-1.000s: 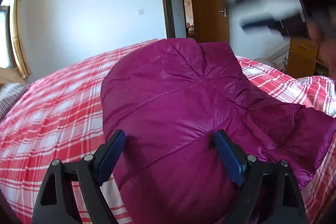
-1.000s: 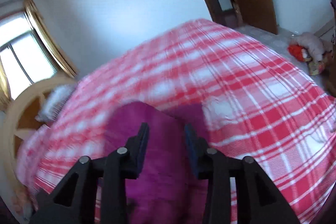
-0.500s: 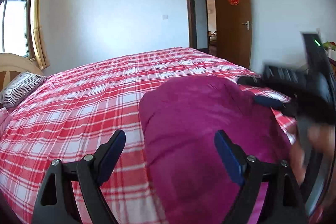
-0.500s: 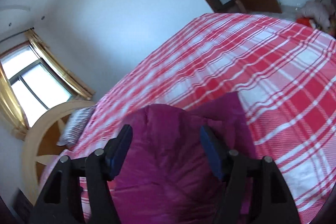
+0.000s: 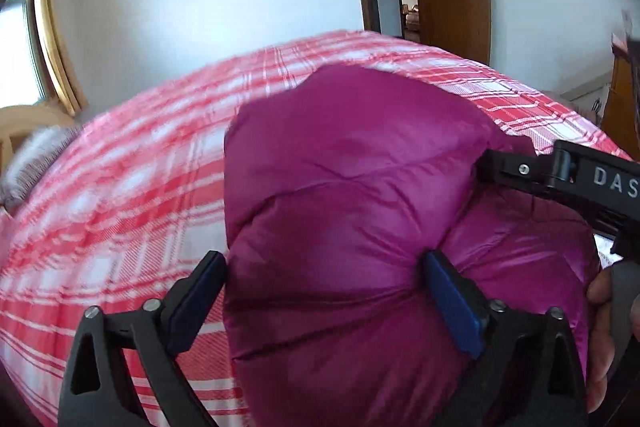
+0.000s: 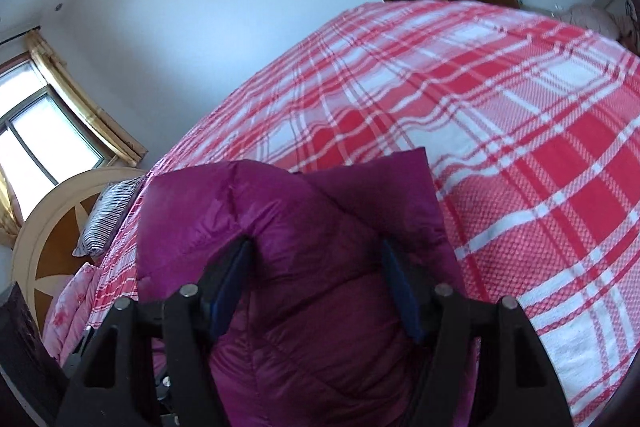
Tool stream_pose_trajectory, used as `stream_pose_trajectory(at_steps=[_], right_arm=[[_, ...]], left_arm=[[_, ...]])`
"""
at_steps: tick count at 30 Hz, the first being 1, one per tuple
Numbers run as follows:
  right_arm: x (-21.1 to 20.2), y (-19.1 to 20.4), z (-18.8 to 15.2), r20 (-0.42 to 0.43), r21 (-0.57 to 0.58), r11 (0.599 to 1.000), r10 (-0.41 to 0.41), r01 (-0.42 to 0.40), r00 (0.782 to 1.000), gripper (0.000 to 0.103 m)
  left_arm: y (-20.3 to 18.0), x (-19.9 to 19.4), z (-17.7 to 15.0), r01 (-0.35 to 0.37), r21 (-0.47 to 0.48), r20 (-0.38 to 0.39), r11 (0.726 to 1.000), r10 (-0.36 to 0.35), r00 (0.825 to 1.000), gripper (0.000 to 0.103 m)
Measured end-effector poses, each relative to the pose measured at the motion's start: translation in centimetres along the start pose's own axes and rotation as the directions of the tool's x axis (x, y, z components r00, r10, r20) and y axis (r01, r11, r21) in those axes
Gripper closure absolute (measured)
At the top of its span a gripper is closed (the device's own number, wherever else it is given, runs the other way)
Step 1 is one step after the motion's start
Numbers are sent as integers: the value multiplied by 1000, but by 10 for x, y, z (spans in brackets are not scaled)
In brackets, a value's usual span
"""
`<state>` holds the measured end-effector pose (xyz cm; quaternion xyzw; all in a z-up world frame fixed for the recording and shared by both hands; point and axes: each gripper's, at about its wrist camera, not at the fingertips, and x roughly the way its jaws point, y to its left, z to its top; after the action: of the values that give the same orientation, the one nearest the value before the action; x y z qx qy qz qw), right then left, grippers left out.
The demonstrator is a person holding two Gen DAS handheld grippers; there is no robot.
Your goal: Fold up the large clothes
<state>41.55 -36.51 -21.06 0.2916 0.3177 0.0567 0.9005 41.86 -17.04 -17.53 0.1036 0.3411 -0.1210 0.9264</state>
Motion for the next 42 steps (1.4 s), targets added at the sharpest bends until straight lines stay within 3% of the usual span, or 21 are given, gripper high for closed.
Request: stream_pose_trajectory(at_steps=[6, 12, 16, 18, 22, 42], right_arm=[[6, -2, -2, -22, -2, 1000, -23, 23, 1000, 33], [7, -10, -3, -20, 27, 999, -21, 21, 1000, 36], [6, -7, -4, -17, 17, 999, -38, 39, 999, 37], [6, -7, -4, -14, 16, 999, -43, 44, 999, 37], [6, -8, -4, -13, 18, 999, -41, 41, 999, 37], [19, 0, -3, -48, -32, 993, -114, 112, 992, 34]], left_arm=[[4, -2, 2, 34, -26, -22, 999, -34, 999, 1], [29, -21, 35, -42, -141, 116, 989, 59, 991, 1], [23, 6, 52, -123, -127, 38, 984, 129, 991, 1], [16, 19, 54, -197, -93, 9, 976, 198, 980, 1], [6, 36, 44, -255, -52, -6, 965, 255, 967, 1], [16, 68, 36, -180, -101, -104, 979, 169, 980, 1]])
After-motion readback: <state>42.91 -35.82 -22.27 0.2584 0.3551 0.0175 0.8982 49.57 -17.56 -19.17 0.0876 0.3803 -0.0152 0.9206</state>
